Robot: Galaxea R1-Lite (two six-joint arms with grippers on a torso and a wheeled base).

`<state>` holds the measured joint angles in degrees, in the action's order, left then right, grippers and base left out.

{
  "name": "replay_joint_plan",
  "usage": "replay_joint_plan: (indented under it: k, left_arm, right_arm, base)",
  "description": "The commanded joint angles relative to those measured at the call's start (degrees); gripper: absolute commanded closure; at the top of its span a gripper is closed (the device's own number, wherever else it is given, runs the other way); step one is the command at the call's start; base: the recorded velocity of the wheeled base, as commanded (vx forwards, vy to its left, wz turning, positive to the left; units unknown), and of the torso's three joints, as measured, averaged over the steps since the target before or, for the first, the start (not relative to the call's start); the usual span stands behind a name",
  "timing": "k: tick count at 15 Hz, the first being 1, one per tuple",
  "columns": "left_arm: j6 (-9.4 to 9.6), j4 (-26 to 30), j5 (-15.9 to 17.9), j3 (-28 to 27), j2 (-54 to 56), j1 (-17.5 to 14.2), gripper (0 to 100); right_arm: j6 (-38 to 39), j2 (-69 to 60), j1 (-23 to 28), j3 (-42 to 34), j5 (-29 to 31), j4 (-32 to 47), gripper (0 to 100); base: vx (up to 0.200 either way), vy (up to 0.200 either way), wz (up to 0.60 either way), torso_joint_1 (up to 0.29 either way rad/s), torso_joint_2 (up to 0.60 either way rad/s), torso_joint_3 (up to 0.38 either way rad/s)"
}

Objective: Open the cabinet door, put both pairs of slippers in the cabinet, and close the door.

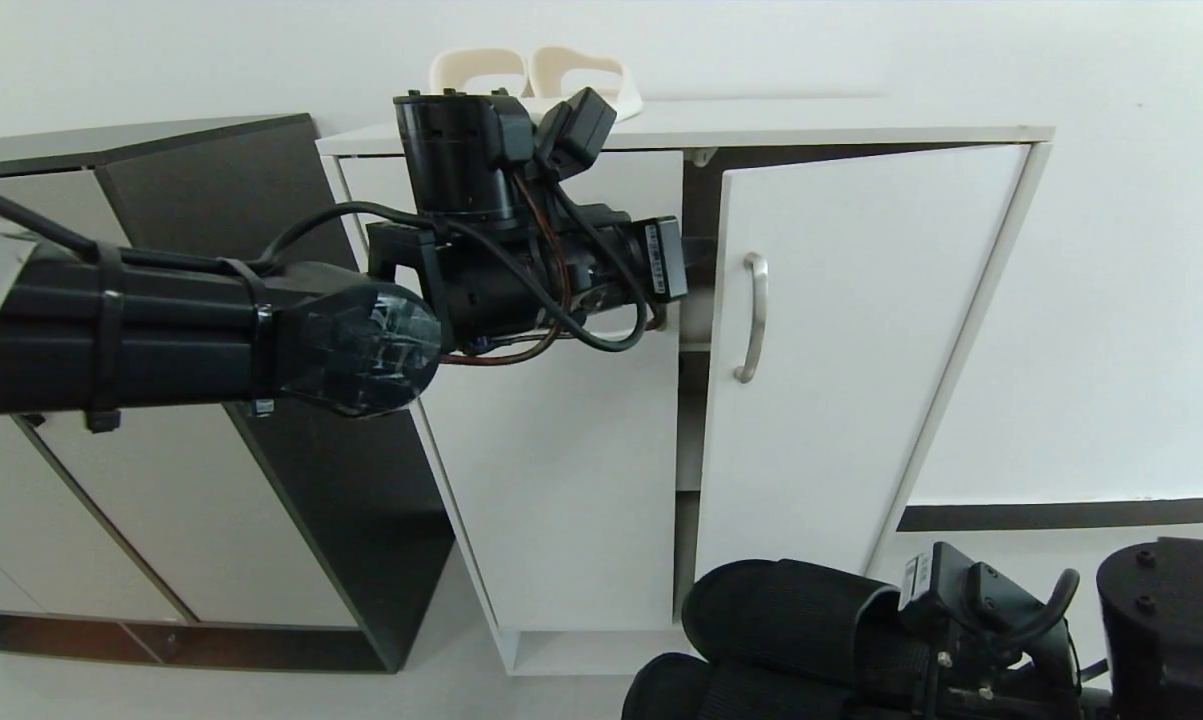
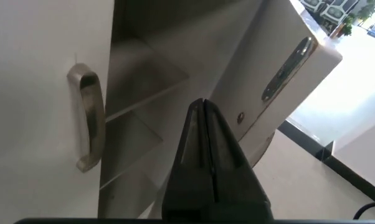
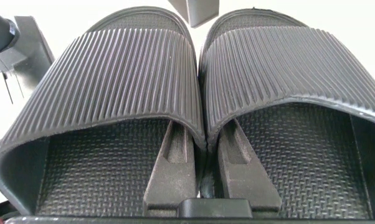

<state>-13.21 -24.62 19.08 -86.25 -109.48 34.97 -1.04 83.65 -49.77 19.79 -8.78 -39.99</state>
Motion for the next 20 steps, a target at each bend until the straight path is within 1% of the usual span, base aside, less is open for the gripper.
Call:
replay_joint_plan:
  k: [1,5,7,9,10,12,13,15,16,17,18,19,20]
  left_arm:
    - [-0.14,0.02,0.08,-0.94,-1.08,0.01,100]
    - [-0.14,0.1,-0.27,-1.38,-0.91,0.18,100]
    - [-0.06,0.02,-0.27,-1.29,-0.99,0.62,100]
    - [0.12,-0.07,-0.18,-1.03,-0.99,3.17,100]
    - [0.29,-0.07,-0.27,-0.68,-0.73,5.19,100]
    - [1.26,-0.07,-0.36,-0.59,-0.47,8.71,100]
    - [2.14,-0.07,-0.62,-0.59,-0.38,9.67,100]
    - [3.46,-0.16,-0.97,-0.24,-0.29,9.67,100]
    - [4.51,-0.69,-2.99,0.56,0.24,8.79,100]
    - [6.45,-2.36,-6.69,1.43,0.76,7.39,100]
    - [8.03,-4.82,-11.26,2.05,1.55,5.98,100]
    - [8.2,-6.84,-16.53,3.19,3.31,4.58,100]
    - [8.2,-6.84,-20.84,3.98,5.86,3.26,100]
  right_arm:
    - [-0.02,0.55,-0.41,-0.01,-0.1,-0.01,100]
    - [-0.02,1.43,-0.85,-0.1,-0.1,-0.09,100]
    - [0.07,1.43,-1.03,-0.19,-0.54,-0.09,100]
    - [-0.02,0.99,-1.73,-1.68,-3.0,-0.36,100]
    - [-0.02,0.72,-2.52,-2.12,-3.35,-0.36,100]
    - [-0.02,-0.24,-4.1,-2.65,-3.35,-0.36,100]
    - [-0.11,-0.68,-4.28,-2.65,-3.26,-0.36,100]
    - [-0.02,-0.6,-4.1,-2.3,-3.0,-0.62,100]
    - [0.25,-0.33,-3.75,-1.68,-2.91,-0.62,100]
    - [0.42,0.37,-2.43,-0.8,-2.65,-0.53,100]
    - [0.6,1.6,0.12,0.61,-2.3,-0.53,100]
    - [0.68,3.27,2.4,2.45,0.95,-0.53,100]
    - [1.83,5.73,3.37,4.47,6.05,-0.62,100]
  base:
    - [0.0,0.0,0.0,0.0,0.0,0.0]
    - [0.0,0.0,0.0,0.0,0.0,0.0]
    - [-0.2,0.0,0.0,0.01,0.0,0.0]
    - [-0.2,0.0,0.0,0.01,0.0,0.0]
    - [-0.2,0.0,0.0,0.007,0.0,-0.002]
    - [-0.2,0.0,0.0,0.002,0.0,0.005]
    - [-0.2,0.0,0.0,0.002,0.01,0.007]
    - [-0.2,0.0,0.0,0.0,0.0,0.002]
    - [0.0,0.0,0.0,0.0,0.0,0.0]
    - [0.0,0.0,0.0,0.0,0.0,0.0]
    - [0.0,0.0,0.0,0.0,0.0,0.0]
    - [0.0,0.0,0.0,0.0,0.0,0.0]
    - [0.0,0.0,0.0,0.0,0.0,0.0]
